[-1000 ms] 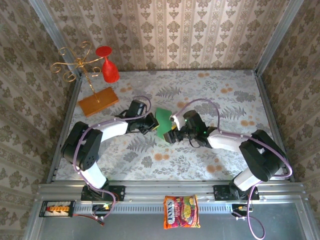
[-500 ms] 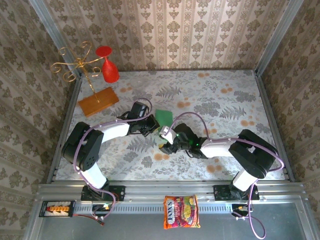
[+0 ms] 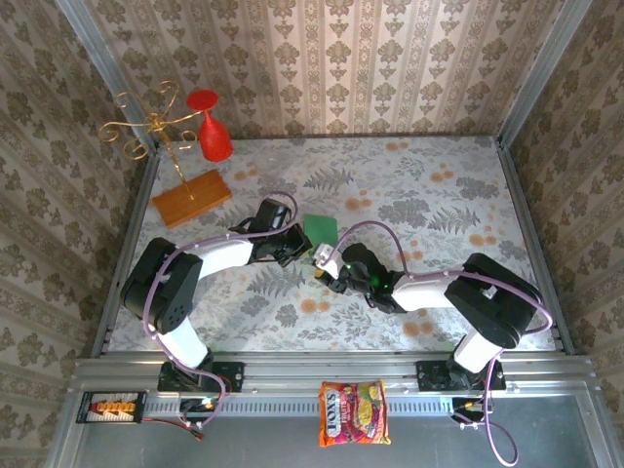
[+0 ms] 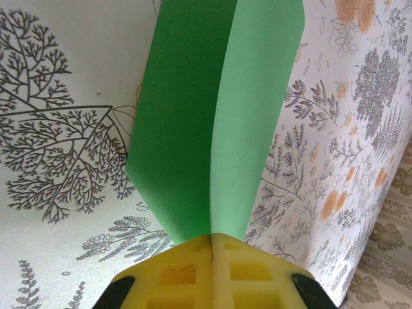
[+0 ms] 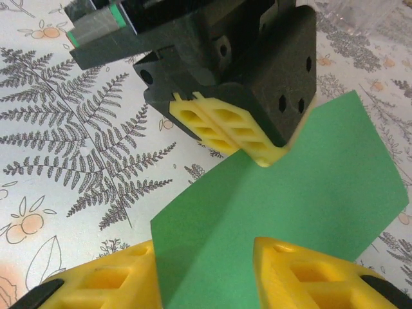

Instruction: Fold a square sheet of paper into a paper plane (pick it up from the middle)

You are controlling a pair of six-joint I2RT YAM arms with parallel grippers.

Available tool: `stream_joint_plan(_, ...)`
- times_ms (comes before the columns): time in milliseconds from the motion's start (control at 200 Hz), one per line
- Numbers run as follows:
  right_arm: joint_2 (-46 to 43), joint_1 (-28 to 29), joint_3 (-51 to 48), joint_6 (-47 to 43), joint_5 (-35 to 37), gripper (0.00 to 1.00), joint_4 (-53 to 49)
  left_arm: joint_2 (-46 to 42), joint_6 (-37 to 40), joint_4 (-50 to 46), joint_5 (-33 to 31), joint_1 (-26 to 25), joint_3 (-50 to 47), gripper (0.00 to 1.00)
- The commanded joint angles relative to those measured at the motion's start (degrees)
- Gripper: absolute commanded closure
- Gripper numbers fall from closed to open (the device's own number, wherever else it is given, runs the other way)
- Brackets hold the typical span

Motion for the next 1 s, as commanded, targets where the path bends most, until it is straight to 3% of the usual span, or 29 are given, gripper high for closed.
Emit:
stream_joint_plan(0,-1.94,-0.08,-0.84,-0.06,1.06,0.61,2.16,-0.22,0.18,-0.72,-0.37,-0.32,-0.06,1.00)
stream_joint_plan(265,0.51,-0.08,1.07,1.15,-2.75,0.63,0.14,-0.22,0.09,-0.60,0.00,-0.32,-0.20,1.00)
stream_joint_plan(640,2.46,-0.14,2.80,2.00,-2.41,0.73,-0.53,-0.80,0.08,-0.43,0.50,-0.32,-0.93,0.98)
stream_joint_plan(815,2.03,-0.30,3.22,2.36,-4.93,0.85,-2.61,-1.93,0.86,-1.22,0.64,0.70,-1.42,0.90)
stream_joint_plan(995,0.86,-1.23,2.78,5.07,-9.35,0.90,-4.74,-7.39,4.53,-5.90,-1.39,4.55,-2.38,0.78)
